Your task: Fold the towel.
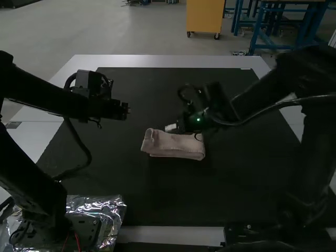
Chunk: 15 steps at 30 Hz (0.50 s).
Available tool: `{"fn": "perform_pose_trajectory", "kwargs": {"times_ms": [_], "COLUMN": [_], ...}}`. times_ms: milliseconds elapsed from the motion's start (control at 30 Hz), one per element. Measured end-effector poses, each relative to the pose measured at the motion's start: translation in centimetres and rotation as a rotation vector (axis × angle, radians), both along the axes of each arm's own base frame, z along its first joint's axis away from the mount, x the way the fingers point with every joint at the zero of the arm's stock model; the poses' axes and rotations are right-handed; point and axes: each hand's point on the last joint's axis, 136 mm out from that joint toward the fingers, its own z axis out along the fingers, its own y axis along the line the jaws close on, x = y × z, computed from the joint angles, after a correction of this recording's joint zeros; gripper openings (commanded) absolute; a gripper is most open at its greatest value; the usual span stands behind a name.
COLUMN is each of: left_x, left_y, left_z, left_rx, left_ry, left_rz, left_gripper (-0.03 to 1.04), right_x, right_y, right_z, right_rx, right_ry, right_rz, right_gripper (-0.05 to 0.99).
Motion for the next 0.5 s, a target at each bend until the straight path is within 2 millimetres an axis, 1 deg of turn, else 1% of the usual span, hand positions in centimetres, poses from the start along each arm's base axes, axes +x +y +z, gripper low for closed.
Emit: {"fn": "perform_pose_trajectory", "kwargs": {"times_ms": [167, 500], "left_x": [0.0, 0.0], "left_y": [0.0, 0.0], "left_z": [0.0, 0.0], "left_rx": [0.000, 0.004], "left_ry": [0.000, 0.002], "left_rz": [0.000, -0.002], "left_gripper": [0.96, 0.96], "right_x": [0.3, 0.6], "right_y": [0.3, 0.4], "right_z": [-1.3, -6.4], "right_rx": [0.001, -0.027], "right_ry": [-0.001, 0.040], "right_rz": [0.001, 0.001], "right_gripper": [-0.02, -0.02]}}
